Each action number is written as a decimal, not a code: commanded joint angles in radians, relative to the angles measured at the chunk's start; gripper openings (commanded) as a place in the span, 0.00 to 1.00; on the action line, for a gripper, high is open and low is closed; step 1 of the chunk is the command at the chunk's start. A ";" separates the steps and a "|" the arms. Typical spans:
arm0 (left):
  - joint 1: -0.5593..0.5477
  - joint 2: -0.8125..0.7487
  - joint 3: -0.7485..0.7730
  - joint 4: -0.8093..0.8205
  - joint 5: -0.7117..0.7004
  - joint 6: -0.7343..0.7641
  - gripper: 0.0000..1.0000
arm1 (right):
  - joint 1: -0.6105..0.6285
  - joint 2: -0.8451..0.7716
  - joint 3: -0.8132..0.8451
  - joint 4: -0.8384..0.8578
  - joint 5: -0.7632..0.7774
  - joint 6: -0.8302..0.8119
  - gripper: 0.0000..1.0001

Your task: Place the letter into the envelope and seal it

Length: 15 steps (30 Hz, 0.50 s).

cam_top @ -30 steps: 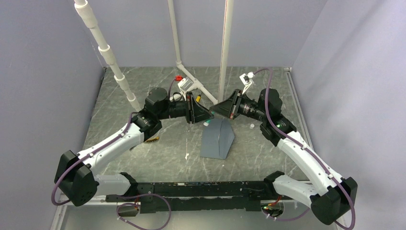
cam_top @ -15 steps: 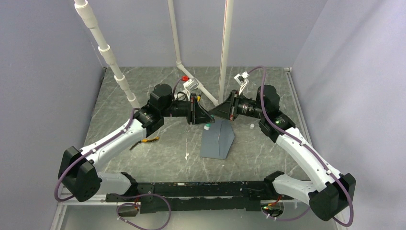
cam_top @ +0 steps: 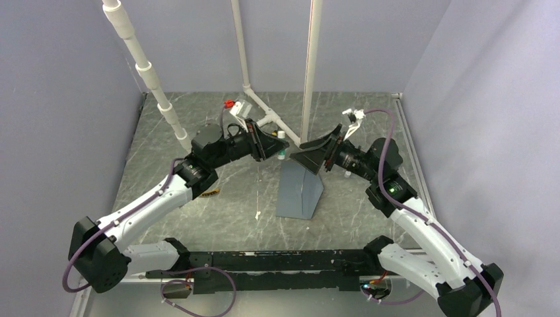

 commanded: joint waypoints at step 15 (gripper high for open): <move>0.001 -0.050 0.025 0.216 -0.121 -0.274 0.02 | 0.064 0.211 0.114 0.203 -0.043 0.108 0.37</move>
